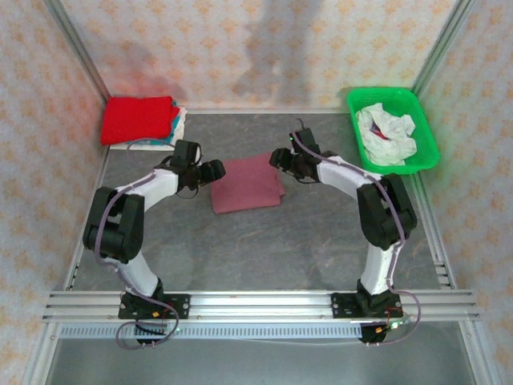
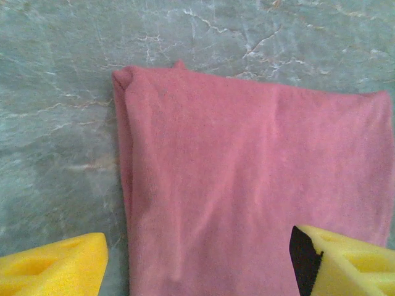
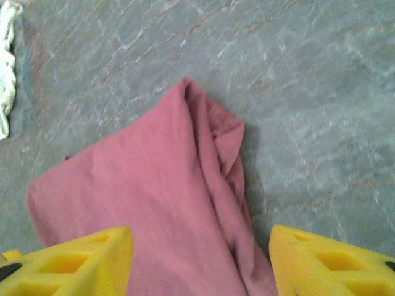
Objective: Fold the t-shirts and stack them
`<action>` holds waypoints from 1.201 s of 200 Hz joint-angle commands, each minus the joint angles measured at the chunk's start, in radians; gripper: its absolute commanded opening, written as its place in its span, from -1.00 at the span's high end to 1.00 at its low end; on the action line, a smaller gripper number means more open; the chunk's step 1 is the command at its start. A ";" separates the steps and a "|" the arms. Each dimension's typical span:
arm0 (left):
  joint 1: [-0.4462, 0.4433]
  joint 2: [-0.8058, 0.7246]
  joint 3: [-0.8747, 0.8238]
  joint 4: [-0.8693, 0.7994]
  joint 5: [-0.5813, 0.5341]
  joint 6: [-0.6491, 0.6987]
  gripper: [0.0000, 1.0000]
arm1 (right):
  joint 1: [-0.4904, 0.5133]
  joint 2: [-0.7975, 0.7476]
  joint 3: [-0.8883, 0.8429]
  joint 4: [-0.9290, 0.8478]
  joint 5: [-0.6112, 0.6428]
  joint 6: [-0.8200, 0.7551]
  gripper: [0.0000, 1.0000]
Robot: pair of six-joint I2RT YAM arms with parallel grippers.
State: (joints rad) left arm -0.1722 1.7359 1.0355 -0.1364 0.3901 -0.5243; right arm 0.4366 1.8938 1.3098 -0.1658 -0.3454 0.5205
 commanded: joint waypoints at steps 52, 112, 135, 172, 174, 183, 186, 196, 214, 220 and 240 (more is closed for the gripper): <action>-0.043 0.134 0.029 -0.010 0.033 -0.032 -0.52 | 0.005 0.107 0.015 -0.010 -0.112 -0.042 -0.30; -0.135 0.232 0.093 0.068 0.084 -0.066 -0.03 | 0.014 0.142 -0.038 0.110 -0.179 0.019 -0.24; -0.164 0.255 0.122 0.077 0.094 -0.089 0.13 | 0.016 0.153 -0.040 0.128 -0.190 0.034 -0.22; -0.187 0.257 0.145 0.075 0.090 -0.108 0.20 | 0.017 0.161 -0.053 0.161 -0.191 0.052 -0.20; -0.187 0.256 0.145 0.074 0.088 -0.108 0.20 | 0.018 0.161 -0.054 0.162 -0.191 0.053 -0.20; -0.187 0.257 0.144 0.067 0.076 -0.103 0.26 | 0.018 0.163 -0.058 0.167 -0.193 0.058 -0.20; -0.186 0.257 0.144 0.064 0.075 -0.101 0.30 | 0.016 0.162 -0.059 0.170 -0.194 0.060 -0.20; -0.184 0.256 0.143 0.055 0.063 -0.094 0.41 | 0.016 0.161 -0.062 0.175 -0.197 0.062 -0.19; -0.173 0.260 0.143 0.051 0.049 -0.083 0.83 | 0.015 0.150 -0.073 0.187 -0.198 0.068 -0.19; -0.165 0.258 0.144 0.045 0.041 -0.077 0.94 | 0.012 0.144 -0.077 0.191 -0.198 0.069 -0.19; -0.133 0.244 0.155 0.000 0.011 -0.045 1.00 | 0.004 0.100 -0.096 0.192 -0.194 0.066 -0.20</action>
State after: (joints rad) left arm -0.3294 1.9690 1.1770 -0.0784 0.4080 -0.6029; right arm 0.4355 2.0216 1.2522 -0.0208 -0.5228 0.5762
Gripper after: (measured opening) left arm 0.045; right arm 0.598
